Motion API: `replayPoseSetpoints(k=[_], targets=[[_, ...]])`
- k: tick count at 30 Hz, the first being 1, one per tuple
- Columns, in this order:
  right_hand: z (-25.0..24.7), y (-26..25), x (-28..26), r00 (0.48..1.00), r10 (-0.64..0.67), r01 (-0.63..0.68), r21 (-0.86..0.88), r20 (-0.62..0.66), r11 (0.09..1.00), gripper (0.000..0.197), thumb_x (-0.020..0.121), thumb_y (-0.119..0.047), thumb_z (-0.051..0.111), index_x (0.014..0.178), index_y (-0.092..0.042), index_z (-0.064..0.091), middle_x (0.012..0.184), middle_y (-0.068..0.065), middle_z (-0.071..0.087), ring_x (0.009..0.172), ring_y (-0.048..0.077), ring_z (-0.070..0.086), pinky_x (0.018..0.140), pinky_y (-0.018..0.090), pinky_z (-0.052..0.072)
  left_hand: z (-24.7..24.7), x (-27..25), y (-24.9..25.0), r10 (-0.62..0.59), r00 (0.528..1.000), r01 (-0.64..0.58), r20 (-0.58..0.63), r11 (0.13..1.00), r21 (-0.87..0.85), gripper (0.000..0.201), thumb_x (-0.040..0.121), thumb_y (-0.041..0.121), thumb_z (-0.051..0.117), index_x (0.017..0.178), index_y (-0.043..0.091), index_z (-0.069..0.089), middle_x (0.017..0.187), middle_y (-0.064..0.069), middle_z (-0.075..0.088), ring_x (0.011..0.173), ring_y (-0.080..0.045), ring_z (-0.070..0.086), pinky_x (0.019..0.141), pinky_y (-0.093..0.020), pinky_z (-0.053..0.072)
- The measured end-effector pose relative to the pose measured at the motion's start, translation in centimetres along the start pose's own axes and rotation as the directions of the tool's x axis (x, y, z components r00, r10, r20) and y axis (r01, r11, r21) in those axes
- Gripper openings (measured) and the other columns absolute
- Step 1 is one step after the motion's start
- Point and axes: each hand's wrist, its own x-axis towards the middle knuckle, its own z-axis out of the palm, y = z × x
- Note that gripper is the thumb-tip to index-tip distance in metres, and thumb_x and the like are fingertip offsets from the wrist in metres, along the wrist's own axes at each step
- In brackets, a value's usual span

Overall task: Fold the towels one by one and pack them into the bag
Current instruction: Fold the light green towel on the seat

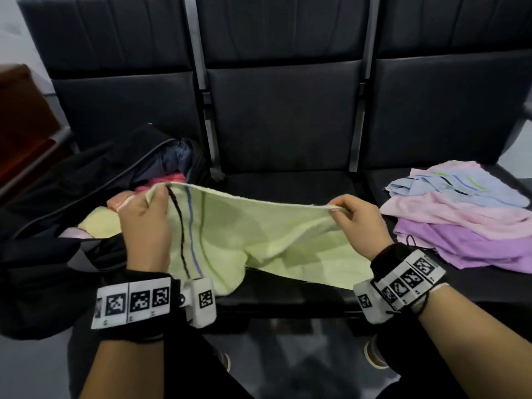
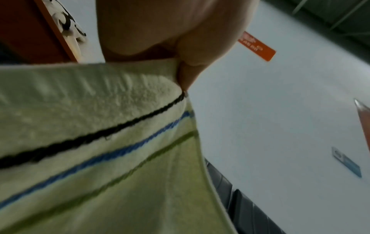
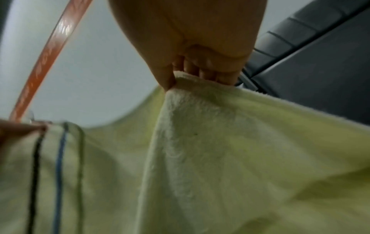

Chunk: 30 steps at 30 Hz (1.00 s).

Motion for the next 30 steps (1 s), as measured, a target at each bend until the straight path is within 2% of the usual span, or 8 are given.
replayPoseSetpoints(k=[3,5,8,12,17,22,26,30], targets=[[0.7,-1.8,0.0,0.998,-0.050,0.046,0.099,0.035,0.994,0.021,0.090,-0.020,0.067,0.080,-0.038,0.063,0.074,-0.013,0.064,0.065,0.002,0.055,0.061,0.011,0.040,1.3,-1.8,-1.0,-0.033,0.993,0.021,0.111,0.994,0.106,0.025,0.094,0.009,0.054,0.073,0.021,0.061,0.067,0.020,0.060,0.062,0.009,0.052,0.064,-0.007,0.043],[1.0,-2.9,0.0,0.993,-0.080,0.069,0.116,0.085,0.991,0.019,0.092,-0.025,0.067,0.078,-0.038,0.063,0.071,-0.019,0.063,0.064,0.000,0.054,0.061,0.011,0.039,2.5,-2.8,-1.6,-0.067,0.974,0.033,0.214,0.987,0.158,0.028,0.093,-0.002,0.052,0.099,0.021,0.067,0.089,0.008,0.066,0.078,-0.001,0.059,0.080,-0.021,0.048],[1.5,-4.0,-0.2,0.979,-0.104,0.085,0.112,0.177,0.990,0.023,0.095,-0.029,0.063,0.073,-0.035,0.060,0.063,-0.019,0.057,0.059,0.000,0.050,0.058,0.013,0.036,4.5,-4.7,-1.4,-0.087,0.889,-0.003,0.450,0.980,0.197,0.039,0.092,-0.010,0.044,0.112,0.015,0.066,0.090,-0.009,0.067,0.076,-0.022,0.056,0.071,-0.030,0.045],[1.7,-5.2,-0.8,0.953,-0.116,0.078,0.142,0.281,0.987,0.020,0.097,-0.027,0.060,0.077,-0.025,0.062,0.061,-0.013,0.052,0.056,0.002,0.045,0.056,0.018,0.037,6.7,-7.0,0.0,-0.044,0.773,-0.109,0.633,0.974,0.201,0.041,0.091,-0.008,0.047,0.104,0.019,0.075,0.098,0.006,0.069,0.083,-0.011,0.063,0.075,-0.016,0.047],[1.0,-6.5,-1.4,0.909,-0.212,0.136,0.224,0.358,0.965,0.019,0.098,-0.019,0.059,0.088,-0.033,0.068,0.074,-0.019,0.064,0.068,-0.001,0.057,0.064,0.010,0.040,8.8,-8.2,1.5,0.019,0.637,-0.260,0.771,0.946,0.191,0.018,0.090,0.015,0.070,0.107,0.014,0.074,0.102,0.005,0.061,0.102,-0.011,0.060,0.096,-0.032,0.047],[0.6,-5.6,-2.0,0.907,-0.255,0.189,0.218,0.335,0.958,0.021,0.096,-0.013,0.060,0.098,-0.033,0.068,0.085,-0.017,0.067,0.078,0.008,0.064,0.067,0.017,0.048,9.0,-8.3,1.6,0.057,0.727,-0.272,0.685,0.939,0.210,0.015,0.084,0.023,0.079,0.076,0.012,0.073,0.082,0.003,0.064,0.083,-0.014,0.064,0.083,-0.042,0.051],[0.8,-3.1,-2.6,0.926,-0.221,0.267,-0.118,0.308,0.956,0.016,0.091,-0.008,0.059,0.095,-0.022,0.066,0.082,-0.016,0.058,0.082,0.008,0.059,0.074,0.026,0.044,8.6,-8.2,1.3,0.141,0.807,-0.290,0.574,0.941,0.177,0.018,0.082,0.020,0.080,0.069,0.013,0.069,0.076,0.005,0.062,0.076,-0.011,0.062,0.076,-0.031,0.051],[-0.7,-0.6,-2.3,0.980,-0.024,0.100,-0.389,0.195,0.916,0.022,0.088,-0.008,0.056,0.101,-0.020,0.069,0.094,-0.004,0.064,0.096,0.022,0.060,0.080,0.040,0.048,7.8,-7.0,0.8,0.169,0.890,-0.251,0.424,0.957,0.146,0.020,0.083,0.014,0.079,0.068,0.012,0.066,0.074,0.003,0.061,0.074,-0.010,0.060,0.073,-0.017,0.044]])
